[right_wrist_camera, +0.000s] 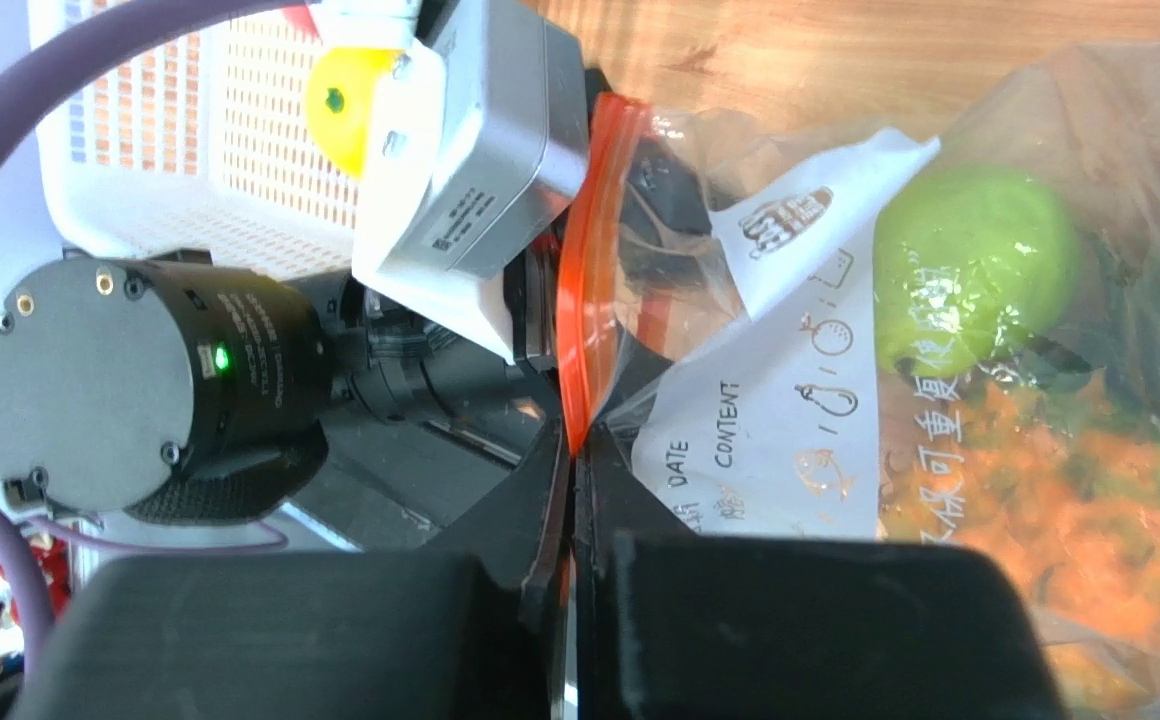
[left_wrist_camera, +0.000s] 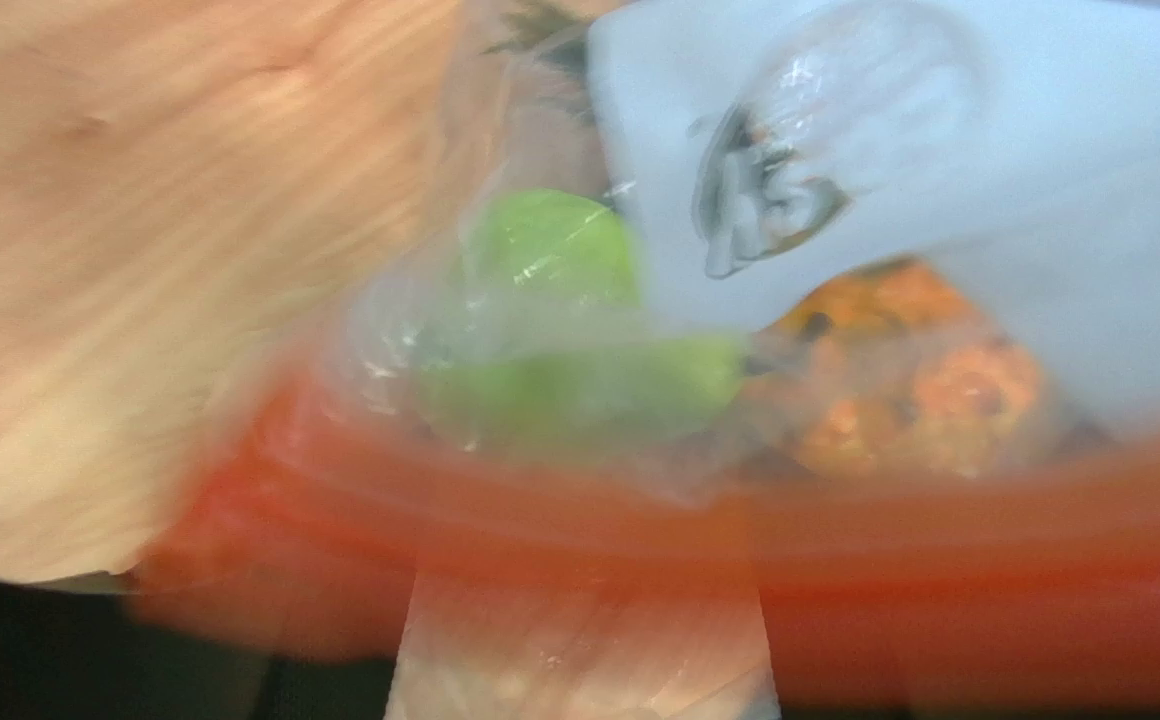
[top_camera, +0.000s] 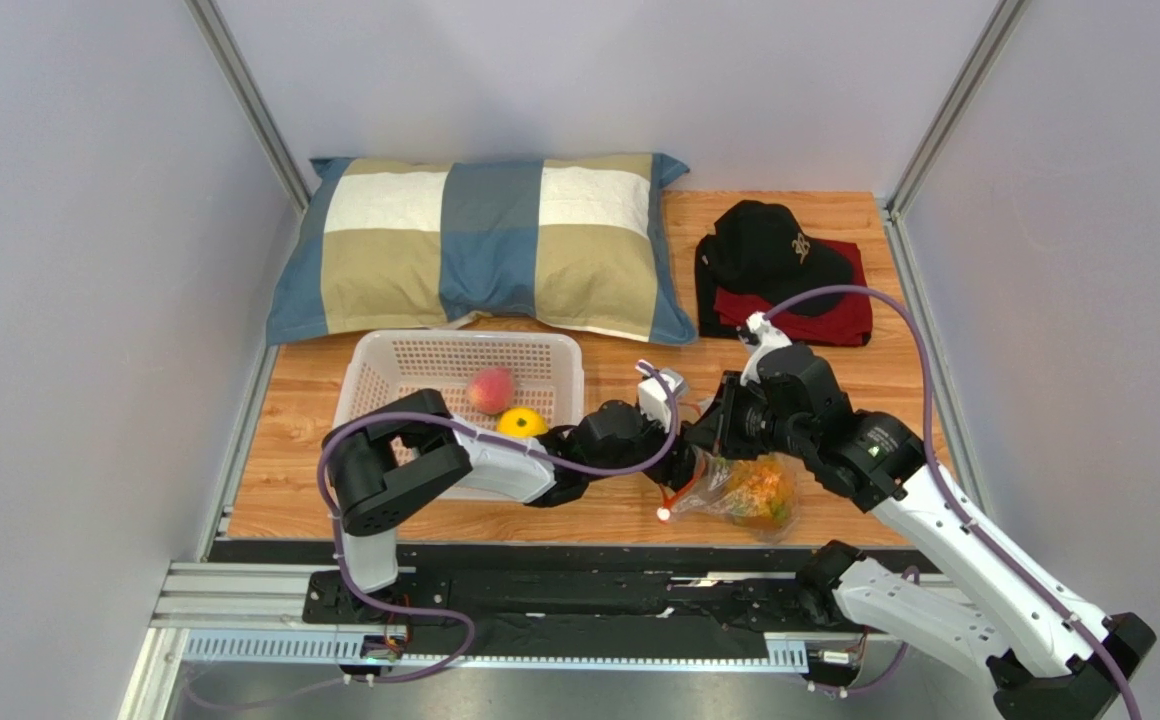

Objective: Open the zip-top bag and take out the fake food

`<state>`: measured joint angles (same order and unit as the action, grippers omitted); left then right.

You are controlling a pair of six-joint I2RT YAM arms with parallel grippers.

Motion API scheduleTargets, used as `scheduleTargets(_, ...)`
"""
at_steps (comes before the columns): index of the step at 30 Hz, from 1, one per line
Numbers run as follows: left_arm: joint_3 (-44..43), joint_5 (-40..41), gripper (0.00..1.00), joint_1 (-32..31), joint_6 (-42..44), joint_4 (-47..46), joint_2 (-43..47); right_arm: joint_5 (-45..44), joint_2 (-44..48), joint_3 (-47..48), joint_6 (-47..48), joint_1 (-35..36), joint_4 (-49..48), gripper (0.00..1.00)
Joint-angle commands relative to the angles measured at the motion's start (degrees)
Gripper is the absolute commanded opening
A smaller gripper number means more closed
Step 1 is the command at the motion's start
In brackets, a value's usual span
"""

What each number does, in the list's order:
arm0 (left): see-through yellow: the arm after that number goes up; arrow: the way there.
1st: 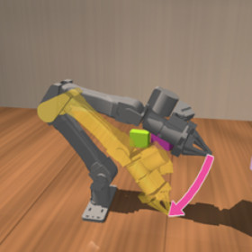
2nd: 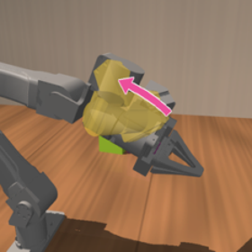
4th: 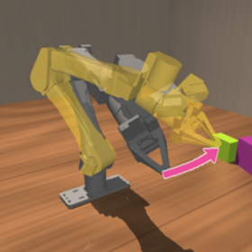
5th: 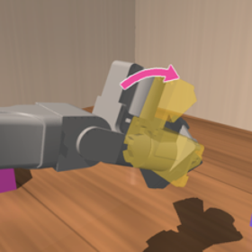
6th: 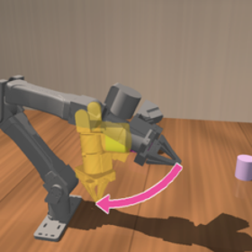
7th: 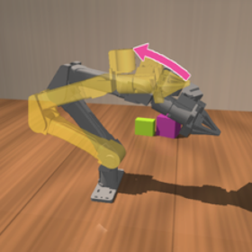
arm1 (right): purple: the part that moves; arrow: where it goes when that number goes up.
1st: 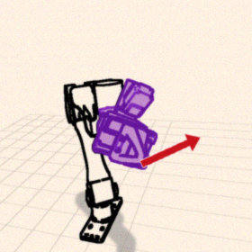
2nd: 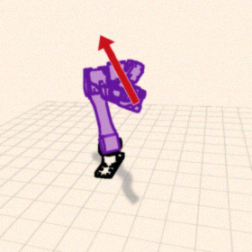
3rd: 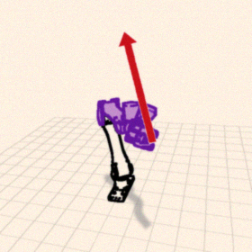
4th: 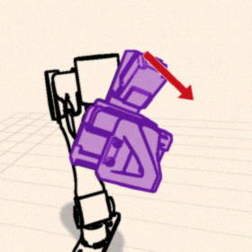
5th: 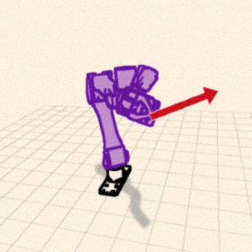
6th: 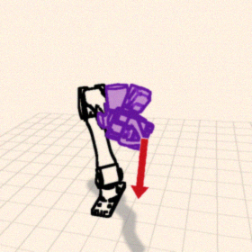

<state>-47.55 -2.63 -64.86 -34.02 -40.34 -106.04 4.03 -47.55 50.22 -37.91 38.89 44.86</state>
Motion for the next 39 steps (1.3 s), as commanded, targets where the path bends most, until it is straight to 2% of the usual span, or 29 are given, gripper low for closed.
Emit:
scheduleTargets(1, 1.1, 8.0, 0.85, -3.1, 17.7, -7.5, 3.8, 1.6, -0.1, 2.3, -0.5, 0.4, -2.4, 0.0)
scheduleTargets(3, 1.6, 9.9, 0.87, -4.0, 21.8, -10.6, 2.9, 1.9, 0.0, 2.0, -0.5, 0.4, -2.6, 0.0)
scheduleTargets(7, 2.5, 11.9, 0.87, -4.1, 25.1, -21.2, -0.6, 2.4, 0.5, 1.6, -0.9, 0.4, -2.8, 0.0)
scheduleTargets(12, 2.7, 9.0, 0.84, -4.2, 28.9, -34.3, -5.1, 2.3, 0.2, 1.8, -0.8, 0.4, -2.4, 0.0)
scheduleTargets(19, 0.9, 10.1, 0.77, -4.2, 27.4, -35.5, -10.5, 2.8, -0.8, 2.1, -0.8, 0.4, -3.0, 0.0)
scheduleTargets(22, 0.7, 12.6, 0.61, -4.2, 26.4, -36.6, -11.7, 3.3, -1.2, 1.6, -0.9, 0.4, -3.3, 0.0)
scheduleTargets(24, 0.9, 13.2, 0.45, -4.2, 26.0, -36.4, -11.5, 2.9, -1.1, 1.5, -0.9, 0.3, -3.1, 0.0)
scheduleTargets(25, 1.7, 12.9, 0.42, -4.2, 26.0, -36.4, -10.3, 2.6, -0.9, 1.6, -0.7, 0.4, -2.7, 0.0)
scheduleTargets(26, 2.2, 12.8, 0.32, -4.3, 25.6, -36.3, -9.5, 2.1, -0.7, 1.6, -0.5, 0.4, -2.4, 0.0)
scheduleTargets(28, 4.1, 13.1, 0.21, -4.3, 25.0, -34.6, -6.0, 0.4, 0.0, 2.0, 0.1, 0.3, -1.4, 0.0)
scheduleTargets(29, 4.7, 13.2, 0.1, -4.2, 23.8, -33.3, -4.5, -0.4, 0.2, 2.3, 0.4, 0.4, -1.0, 0.0)
scheduleTargets(30, 5.4, 13.2, 0.05, -4.2, 23.2, -29.3, -3.0, -2.1, 0.4, 2.3, 0.6, 0.4, -0.7, 0.0)
scheduleTargets(32, 5.7, 12.4, 0.0, -4.2, 20.9, -23.9, 2.4, -3.8, 1.2, 2.3, 1.3, 0.3, -0.1, 0.0)
scheduleTargets(35, 5.5, 7.8, 0.0, -4.2, 18.0, -11.5, 9.1, -9.7, 1.7, 2.0, 2.0, 0.2, 1.0, 0.0)
scheduleTargets(39, 5.3, 0.5, 0.0, -4.2, 16.0, -5.6, 15.3, -12.4, 1.1, 1.6, 2.1, -1.1, 1.9, 0.0)
